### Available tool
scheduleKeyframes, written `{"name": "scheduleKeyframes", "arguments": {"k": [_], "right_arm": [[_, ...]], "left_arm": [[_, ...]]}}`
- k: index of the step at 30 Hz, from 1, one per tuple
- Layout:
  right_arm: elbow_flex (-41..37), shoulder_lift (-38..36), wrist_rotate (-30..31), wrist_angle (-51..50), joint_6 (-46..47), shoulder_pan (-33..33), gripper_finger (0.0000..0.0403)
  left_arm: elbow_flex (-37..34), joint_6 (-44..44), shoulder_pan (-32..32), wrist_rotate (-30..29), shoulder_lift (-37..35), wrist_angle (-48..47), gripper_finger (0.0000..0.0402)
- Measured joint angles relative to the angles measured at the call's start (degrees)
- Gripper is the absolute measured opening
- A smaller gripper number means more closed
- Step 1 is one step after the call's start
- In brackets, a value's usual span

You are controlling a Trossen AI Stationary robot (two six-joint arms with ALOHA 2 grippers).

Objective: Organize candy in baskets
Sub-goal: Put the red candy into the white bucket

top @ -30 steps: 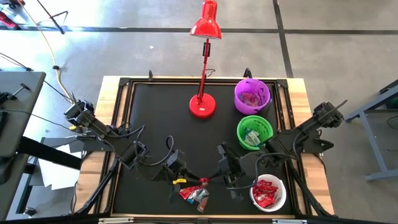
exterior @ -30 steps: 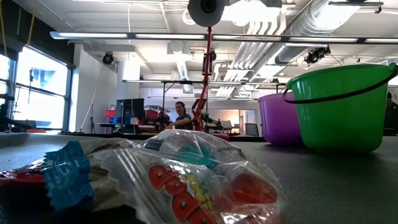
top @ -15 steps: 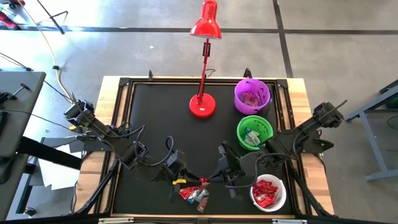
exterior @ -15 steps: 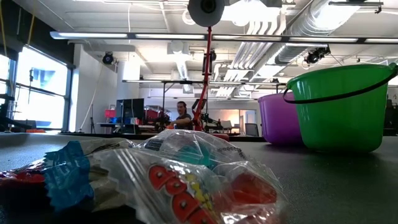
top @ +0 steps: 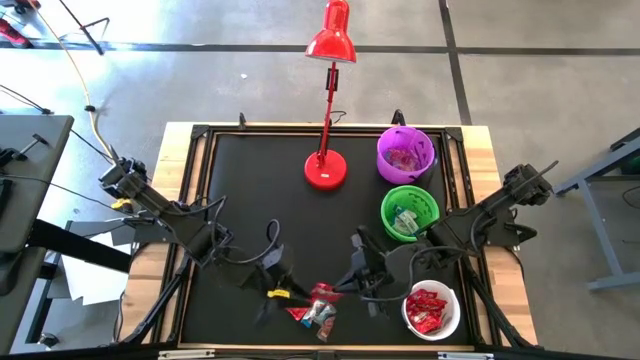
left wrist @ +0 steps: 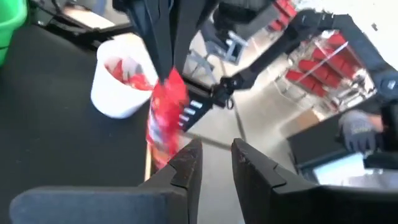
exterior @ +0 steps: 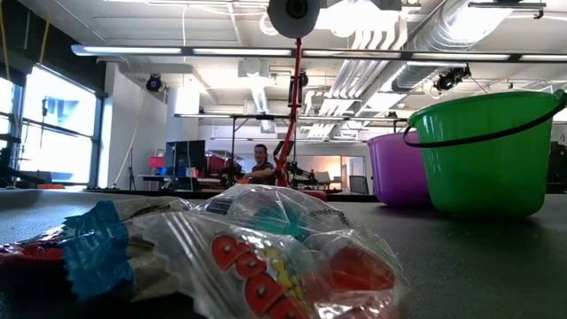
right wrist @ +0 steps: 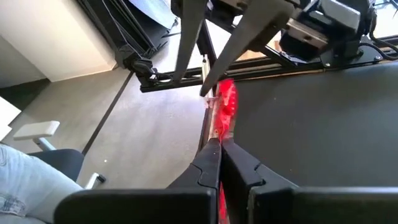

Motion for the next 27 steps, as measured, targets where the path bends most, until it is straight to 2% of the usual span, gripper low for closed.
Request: {"name": "scheduleKeyframes", "arguments": {"k": [4,7,15,21,24,27], "right_arm": [[0.00,0.00,-0.55,-2.91,4.07,0.02,0.0000],[0.00,-0.02,-2.11,-8.55,10.74,0.87,0.0000],[0.00,-0.02,-10.93,-32.28,34.91,7.02,0.0000],[0.00,-0.02,-11.90,-48.62,49.71,13.08,0.0000],[0.00,-0.04,-11.89,-52.28,56.14,15.13,0.0000],[0.00,-0.04,-11.86,-52.32,59.22,16.51,0.0005]], "left_arm": [[0.02,0.45,0.13,1.85,-0.82,-3.04,0.0080],[0.00,-1.40,-0.07,1.94,-1.04,-6.78,0.0080],[-0.02,-7.35,-1.22,0.86,-1.02,-15.26,0.0076],[-0.02,-6.65,-1.46,-0.86,-0.98,-16.34,0.0076],[-0.02,-5.57,-1.44,-0.98,-0.97,-16.33,0.0076],[-0.02,-5.83,-1.44,-3.72,-0.95,-16.34,0.0076]]}}
